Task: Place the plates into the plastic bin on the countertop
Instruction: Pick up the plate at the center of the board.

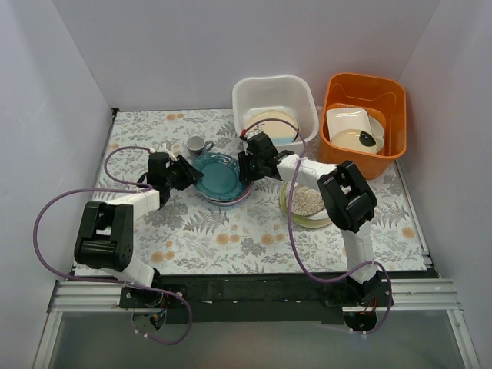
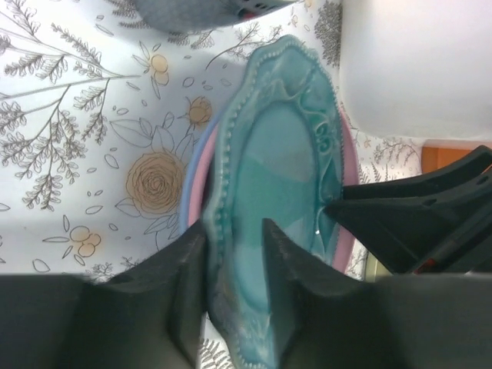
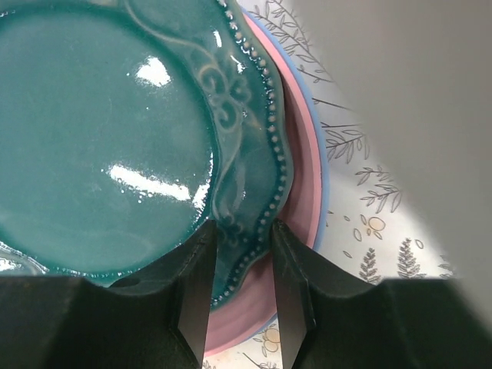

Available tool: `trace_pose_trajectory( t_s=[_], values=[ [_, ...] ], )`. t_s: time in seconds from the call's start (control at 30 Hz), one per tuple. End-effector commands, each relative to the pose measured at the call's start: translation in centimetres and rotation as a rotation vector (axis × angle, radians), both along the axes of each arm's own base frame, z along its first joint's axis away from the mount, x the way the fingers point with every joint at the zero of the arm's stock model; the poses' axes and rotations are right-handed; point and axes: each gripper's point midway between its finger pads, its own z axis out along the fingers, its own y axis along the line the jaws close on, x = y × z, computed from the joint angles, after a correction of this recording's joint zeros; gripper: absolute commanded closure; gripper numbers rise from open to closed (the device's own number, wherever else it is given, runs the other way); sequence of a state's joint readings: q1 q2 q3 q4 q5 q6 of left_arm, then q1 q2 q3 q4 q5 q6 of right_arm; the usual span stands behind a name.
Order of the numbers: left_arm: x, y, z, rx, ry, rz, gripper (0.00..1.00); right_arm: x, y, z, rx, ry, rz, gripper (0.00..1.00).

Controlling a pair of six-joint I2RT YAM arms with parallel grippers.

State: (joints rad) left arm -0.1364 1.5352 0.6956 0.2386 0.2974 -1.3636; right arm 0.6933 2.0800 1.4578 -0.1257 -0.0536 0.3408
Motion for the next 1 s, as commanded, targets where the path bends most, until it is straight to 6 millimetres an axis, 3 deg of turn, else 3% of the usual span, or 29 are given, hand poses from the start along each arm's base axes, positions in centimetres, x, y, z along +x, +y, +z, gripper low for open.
trace_pose_trajectory(
  t_s=[0.0, 0.03, 0.33, 0.47, 0.67, 0.8, 0.97],
  values=[
    [-1.6, -4.3, 1.8, -0.116, 0.004, -0.182, 0.96, -3.8, 1.0, -2.6, 0.033, 0.159, 0.052, 0.59],
    [-1.5, -4.2, 1.8, -0.111, 0.003, -0.172, 1.00, -3.8, 1.0, -2.6, 0.034, 0.160, 0.052, 0.59],
    [-1.5, -3.7, 2.2, -0.088, -0.009, -0.155, 1.00, -3.8, 1.1, -2.1, 0.048, 0.154, 0.051, 0.59],
    [-1.5, -3.6, 3.0, -0.086, -0.029, -0.153, 1.00, -4.0, 1.3, -0.9, 0.070, 0.148, 0.059, 0.59],
    [-1.8, -3.5, 5.1, -0.071, -0.087, -0.161, 1.00, -4.0, 1.6, 4.1, 0.142, 0.077, 0.075, 0.55],
    [-2.1, -3.3, 6.2, -0.066, -0.115, -0.152, 1.00, -3.9, 1.4, 7.5, 0.185, 0.008, 0.078, 0.44],
    [-2.6, -2.7, 7.5, -0.066, -0.160, -0.123, 1.00, -4.2, 0.9, 10.0, 0.223, -0.055, 0.075, 0.35]
  ],
)
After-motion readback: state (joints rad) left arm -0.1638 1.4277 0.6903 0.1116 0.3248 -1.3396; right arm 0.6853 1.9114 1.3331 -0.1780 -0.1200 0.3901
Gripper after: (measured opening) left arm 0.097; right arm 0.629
